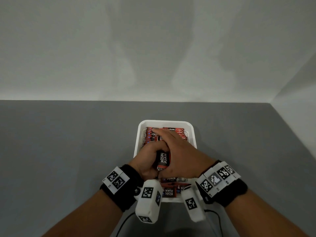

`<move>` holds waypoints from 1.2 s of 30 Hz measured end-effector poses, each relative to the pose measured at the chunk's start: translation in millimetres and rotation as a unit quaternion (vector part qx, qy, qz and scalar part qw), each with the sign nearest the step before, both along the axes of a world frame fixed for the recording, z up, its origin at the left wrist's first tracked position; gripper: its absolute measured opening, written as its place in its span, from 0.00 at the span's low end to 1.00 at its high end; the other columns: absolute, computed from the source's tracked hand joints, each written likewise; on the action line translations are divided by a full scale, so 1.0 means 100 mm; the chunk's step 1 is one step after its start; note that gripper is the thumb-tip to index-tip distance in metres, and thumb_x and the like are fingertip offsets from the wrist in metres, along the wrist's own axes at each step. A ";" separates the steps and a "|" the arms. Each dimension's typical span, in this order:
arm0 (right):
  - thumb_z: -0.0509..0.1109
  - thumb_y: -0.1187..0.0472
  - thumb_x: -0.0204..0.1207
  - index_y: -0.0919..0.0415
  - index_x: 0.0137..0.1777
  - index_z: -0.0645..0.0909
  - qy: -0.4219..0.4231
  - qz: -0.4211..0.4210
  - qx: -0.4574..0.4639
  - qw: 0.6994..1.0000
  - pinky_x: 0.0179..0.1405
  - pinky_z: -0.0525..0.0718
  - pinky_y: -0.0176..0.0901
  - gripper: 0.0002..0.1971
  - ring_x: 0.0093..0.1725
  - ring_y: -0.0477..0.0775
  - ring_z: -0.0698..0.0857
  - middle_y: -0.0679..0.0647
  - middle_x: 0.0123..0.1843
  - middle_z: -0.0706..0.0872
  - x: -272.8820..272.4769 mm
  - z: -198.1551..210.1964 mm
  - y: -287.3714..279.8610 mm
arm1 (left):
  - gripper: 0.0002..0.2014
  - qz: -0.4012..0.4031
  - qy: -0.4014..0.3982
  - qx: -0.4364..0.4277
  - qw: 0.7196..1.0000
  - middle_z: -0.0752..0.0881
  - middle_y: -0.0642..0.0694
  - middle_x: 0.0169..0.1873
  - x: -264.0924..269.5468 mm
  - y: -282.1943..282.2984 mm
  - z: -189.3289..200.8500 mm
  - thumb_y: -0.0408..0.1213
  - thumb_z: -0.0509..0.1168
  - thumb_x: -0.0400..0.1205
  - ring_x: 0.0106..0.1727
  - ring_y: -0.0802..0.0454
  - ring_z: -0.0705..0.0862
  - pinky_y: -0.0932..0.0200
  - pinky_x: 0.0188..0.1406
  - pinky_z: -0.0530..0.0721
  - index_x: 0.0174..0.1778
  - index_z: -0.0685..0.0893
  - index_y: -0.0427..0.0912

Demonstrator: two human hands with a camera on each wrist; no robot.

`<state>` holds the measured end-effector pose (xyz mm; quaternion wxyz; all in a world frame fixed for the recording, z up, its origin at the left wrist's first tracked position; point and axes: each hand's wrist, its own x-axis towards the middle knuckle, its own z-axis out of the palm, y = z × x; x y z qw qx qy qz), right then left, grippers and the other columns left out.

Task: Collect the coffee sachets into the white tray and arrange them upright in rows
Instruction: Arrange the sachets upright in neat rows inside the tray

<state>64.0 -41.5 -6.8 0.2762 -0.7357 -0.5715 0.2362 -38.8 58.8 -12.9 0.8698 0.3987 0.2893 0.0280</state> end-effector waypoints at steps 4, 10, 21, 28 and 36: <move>0.88 0.53 0.65 0.46 0.86 0.63 0.246 -0.095 0.061 0.963 0.60 0.88 0.48 0.51 0.66 0.45 0.85 0.49 0.77 0.76 0.08 0.01 -0.07 | 0.12 -0.003 -0.030 0.062 0.998 0.86 0.21 0.50 -0.06 0.07 0.01 0.26 0.65 0.82 0.48 0.29 0.89 0.33 0.52 0.90 0.60 0.84 0.26; 0.76 0.71 0.77 0.60 0.53 0.88 0.319 -0.290 0.173 0.885 0.34 0.87 0.43 0.09 0.33 0.48 0.86 0.55 0.43 0.93 0.19 -0.02 -0.06 | 0.08 -0.001 -0.013 0.135 0.991 0.88 0.25 0.42 -0.04 0.12 -0.04 0.26 0.67 0.84 0.35 0.39 0.87 0.47 0.39 0.88 0.57 0.86 0.30; 0.77 0.80 0.72 0.62 0.38 0.86 0.289 -0.258 0.177 0.905 0.49 0.91 0.43 0.12 0.48 0.50 0.91 0.56 0.48 0.92 0.25 -0.14 -0.21 | 0.11 0.101 -0.002 0.085 0.991 0.89 0.39 0.38 0.00 0.34 -0.02 0.34 0.70 0.84 0.29 0.54 0.87 0.66 0.19 0.79 0.59 0.86 0.32; 0.77 0.79 0.71 0.60 0.42 0.90 0.365 -0.273 0.186 0.870 0.48 0.90 0.45 0.12 0.54 0.55 0.91 0.56 0.55 0.92 0.24 -0.16 -0.17 | 0.10 0.086 0.025 0.208 0.974 0.89 0.39 0.36 -0.01 0.35 -0.12 0.21 0.75 0.76 0.36 0.43 0.84 0.54 0.36 0.84 0.36 0.86 0.41; 0.81 0.74 0.70 0.56 0.58 0.85 0.263 -0.291 0.166 0.905 0.47 0.88 0.35 0.20 0.52 0.48 0.91 0.49 0.53 0.91 0.20 -0.15 -0.16 | 0.07 0.107 0.022 0.254 0.961 0.92 0.37 0.37 -0.01 0.35 -0.09 0.19 0.74 0.76 0.35 0.44 0.91 0.57 0.27 0.87 0.45 0.85 0.32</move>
